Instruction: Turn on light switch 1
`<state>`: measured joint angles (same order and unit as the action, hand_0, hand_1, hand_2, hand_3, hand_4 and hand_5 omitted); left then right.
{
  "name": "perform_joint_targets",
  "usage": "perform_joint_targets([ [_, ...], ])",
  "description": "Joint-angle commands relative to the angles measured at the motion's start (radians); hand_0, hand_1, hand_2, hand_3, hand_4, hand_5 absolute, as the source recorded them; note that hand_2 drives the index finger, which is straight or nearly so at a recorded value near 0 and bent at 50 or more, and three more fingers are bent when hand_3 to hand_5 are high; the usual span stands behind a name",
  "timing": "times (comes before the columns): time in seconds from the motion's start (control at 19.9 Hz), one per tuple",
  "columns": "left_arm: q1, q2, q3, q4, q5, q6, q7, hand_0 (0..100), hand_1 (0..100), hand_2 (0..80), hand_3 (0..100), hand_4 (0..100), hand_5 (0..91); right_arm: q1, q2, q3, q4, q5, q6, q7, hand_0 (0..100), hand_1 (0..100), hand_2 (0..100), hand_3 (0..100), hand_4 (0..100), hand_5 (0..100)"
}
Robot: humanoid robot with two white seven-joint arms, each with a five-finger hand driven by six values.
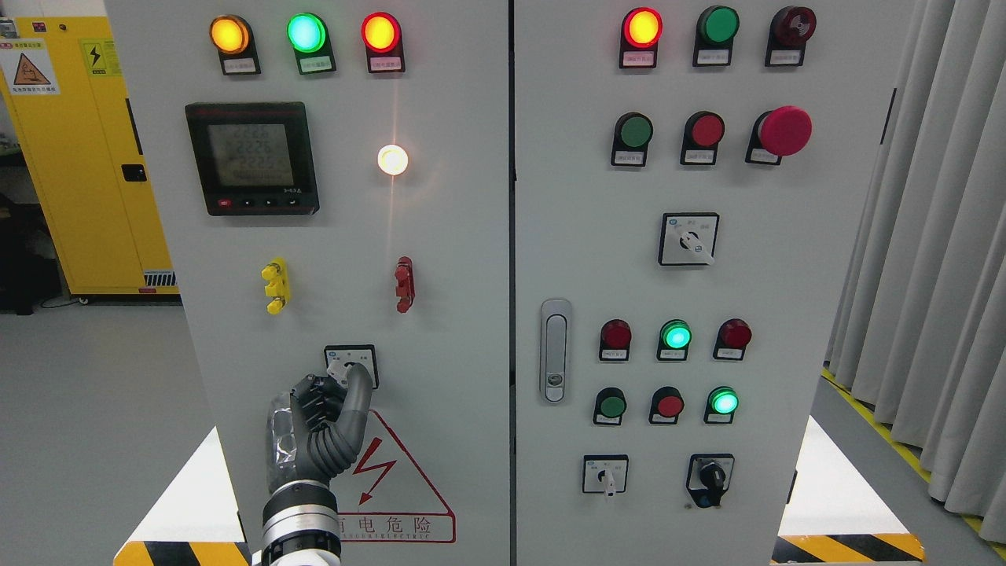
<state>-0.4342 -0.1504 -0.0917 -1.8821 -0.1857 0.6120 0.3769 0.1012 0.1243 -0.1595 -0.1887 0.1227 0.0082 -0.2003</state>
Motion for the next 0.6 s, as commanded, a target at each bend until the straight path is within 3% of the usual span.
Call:
perform_joint_targets([
  [0.0, 0.0, 0.0, 0.0, 0.0, 0.0, 0.003, -0.006, 43, 47, 64.9, 91, 88, 83.5, 0.0, 0.0, 0.0, 0.0, 0.0, -0.001, -0.001, 0, 50, 4, 0, 0, 0],
  [0.4, 0.002, 0.0, 0.0, 0.001, 0.002, 0.002, -0.004, 36, 43, 64.8, 90, 88, 83.5, 0.0, 0.0, 0.0, 0.0, 0.0, -0.001, 0.001, 0, 50, 4, 0, 0, 0],
  [0.45, 0.002, 0.0, 0.001, 0.001, 0.002, 0.003, -0.004, 27, 41, 64.8, 90, 88, 83.5, 0.0, 0.0, 0.0, 0.0, 0.0, -0.001, 0.001, 0, 50, 4, 0, 0, 0],
  [0.55, 0.002, 0.0, 0.0, 0.001, 0.002, 0.002, -0.004, 19, 41, 64.8, 91, 88, 83.5, 0.0, 0.0, 0.0, 0.0, 0.0, -0.001, 0.001, 0, 50, 4, 0, 0, 0],
])
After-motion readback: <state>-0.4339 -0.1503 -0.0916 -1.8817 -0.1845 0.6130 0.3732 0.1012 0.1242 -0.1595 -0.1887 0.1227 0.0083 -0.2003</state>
